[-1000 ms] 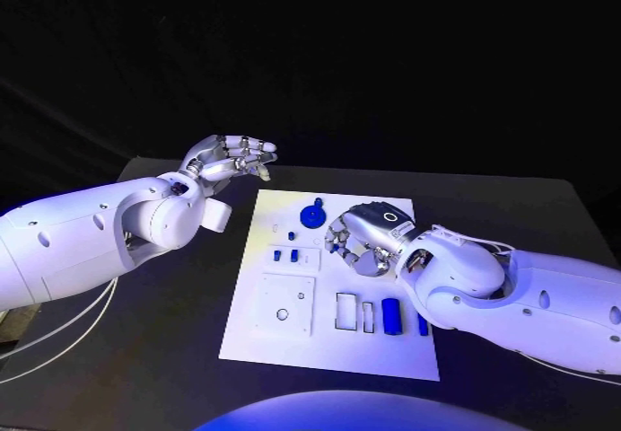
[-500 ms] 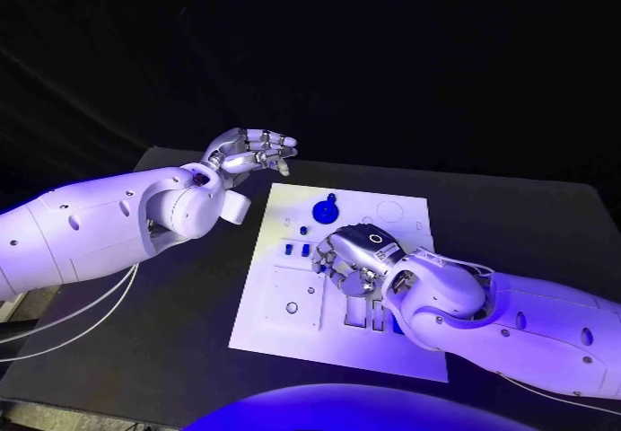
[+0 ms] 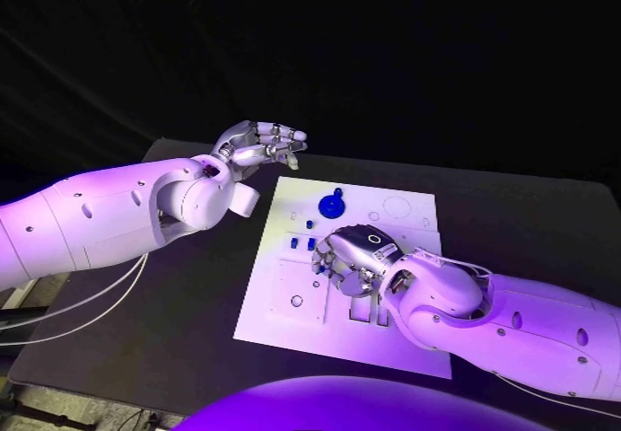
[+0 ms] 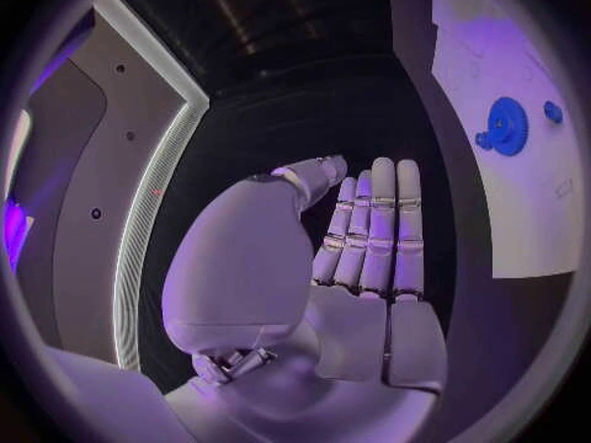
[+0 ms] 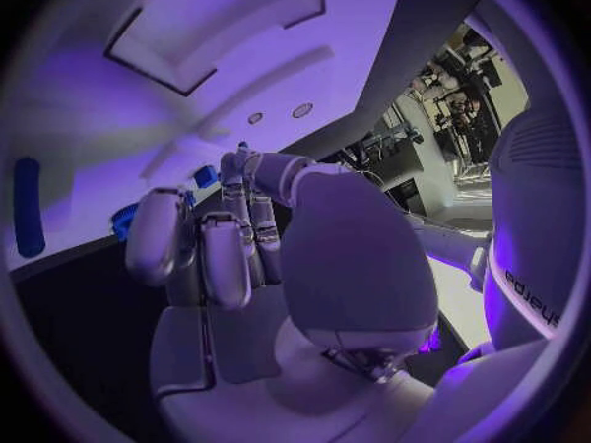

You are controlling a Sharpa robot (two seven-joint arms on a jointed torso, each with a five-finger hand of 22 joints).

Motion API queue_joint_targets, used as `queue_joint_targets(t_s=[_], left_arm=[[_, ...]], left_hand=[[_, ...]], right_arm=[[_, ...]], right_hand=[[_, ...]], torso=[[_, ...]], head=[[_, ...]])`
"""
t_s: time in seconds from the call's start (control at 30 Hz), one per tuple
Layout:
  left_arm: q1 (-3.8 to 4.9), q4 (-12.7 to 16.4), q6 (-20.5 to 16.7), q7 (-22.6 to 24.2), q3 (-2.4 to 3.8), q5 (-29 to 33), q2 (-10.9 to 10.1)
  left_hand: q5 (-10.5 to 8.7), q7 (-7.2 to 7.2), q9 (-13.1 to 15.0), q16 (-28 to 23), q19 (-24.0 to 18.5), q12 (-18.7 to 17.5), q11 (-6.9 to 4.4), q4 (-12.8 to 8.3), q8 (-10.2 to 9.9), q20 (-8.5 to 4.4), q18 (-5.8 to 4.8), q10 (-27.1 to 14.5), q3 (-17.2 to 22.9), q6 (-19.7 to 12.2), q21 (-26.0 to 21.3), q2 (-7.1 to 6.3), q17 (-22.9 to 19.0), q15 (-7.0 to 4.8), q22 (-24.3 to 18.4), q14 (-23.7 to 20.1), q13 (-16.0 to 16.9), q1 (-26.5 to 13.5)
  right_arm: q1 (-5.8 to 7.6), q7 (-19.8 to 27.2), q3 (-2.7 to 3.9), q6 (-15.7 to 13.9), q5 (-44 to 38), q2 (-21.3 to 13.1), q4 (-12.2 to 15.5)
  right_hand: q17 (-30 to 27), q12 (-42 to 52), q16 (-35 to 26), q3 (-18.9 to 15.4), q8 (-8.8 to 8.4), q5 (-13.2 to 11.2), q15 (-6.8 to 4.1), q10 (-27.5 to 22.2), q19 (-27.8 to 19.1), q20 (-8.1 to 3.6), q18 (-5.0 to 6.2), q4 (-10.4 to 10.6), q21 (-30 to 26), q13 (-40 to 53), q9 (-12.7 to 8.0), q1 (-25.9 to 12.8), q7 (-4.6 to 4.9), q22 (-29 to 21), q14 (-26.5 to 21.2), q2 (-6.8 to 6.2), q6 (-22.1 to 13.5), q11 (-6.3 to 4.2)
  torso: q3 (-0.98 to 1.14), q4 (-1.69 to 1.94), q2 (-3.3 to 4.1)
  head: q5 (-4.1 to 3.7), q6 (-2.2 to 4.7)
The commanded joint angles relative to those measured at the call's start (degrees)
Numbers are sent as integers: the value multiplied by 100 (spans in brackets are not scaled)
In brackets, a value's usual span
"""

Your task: Assemble the parts on the task board

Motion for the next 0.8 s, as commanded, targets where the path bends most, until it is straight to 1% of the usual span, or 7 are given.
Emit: queue_joint_targets(t_s=[0.03, 0.23, 0.47, 0.7, 0.8], left_arm=[[4, 3, 116, -1, 2, -8, 11], [4, -7, 122, -15, 1, -13, 11], [4, -14, 134, -25, 0, -18, 16], [4, -27, 139, -35, -1, -24, 21], [4, -29, 141, -36, -2, -34, 24]], left_hand=[[14, 58, -6, -39, -1, -20, -3, -2, -21, 30, 59, -41, -37, -32, -25, 15, -8, 34, -5, -21, 3, -59], [14, 59, -7, -40, -1, -21, -1, 0, -22, 32, 59, -45, -40, -35, -31, 15, -9, 36, -8, -22, 4, -63], [14, 59, -7, -40, -1, -21, -1, 0, -22, 32, 59, -45, -40, -35, -31, 15, -9, 36, -8, -22, 4, -63], [14, 61, -8, -42, 1, -22, 1, 1, -25, 35, 60, -53, -43, -41, -40, 14, -11, 38, -14, -23, 4, -67], [14, 61, -8, -42, 1, -22, 1, 1, -25, 35, 60, -53, -43, -41, -40, 14, -11, 38, -14, -23, 4, -67]], right_arm=[[-10, 67, -2, 171, 111, -3, 40], [-13, 71, -5, 321, 251, -21, 67], [-13, 70, -7, 400, 305, -17, 66], [-13, 73, -12, 457, 333, -11, 68], [-13, 73, -14, 463, 337, 1, 54]], right_hand=[[-6, 5, 3, -27, 18, -29, 12, 332, -17, 4, -48, 4, -25, 8, 8, -49, 33, 612, 216, 3, -2, -308], [-27, 1, -7, -30, 16, -31, 14, 331, -26, 6, -44, 3, -45, 9, 10, -56, 35, 605, 213, 4, -4, -307], [-27, 1, -7, -30, 16, -31, 14, 331, -26, 6, -44, 3, -45, 9, 10, -56, 35, 605, 213, 4, -4, -307], [-27, 1, -7, -30, 16, -31, 14, 331, -26, 6, -44, 3, -45, 9, 10, -56, 35, 605, 213, 4, -4, -307], [-29, -4, -8, -33, 15, -31, 16, 330, -28, 8, -44, 1, -50, 10, 13, -65, 37, 603, 212, 8, -6, -305]], torso=[[4, 1, 1], [1, -6, -1], [6, 0, -1], [1, -5, 1], [4, 0, 1]], head=[[18, -19], [28, -35], [25, -51], [25, -63], [26, -66]])
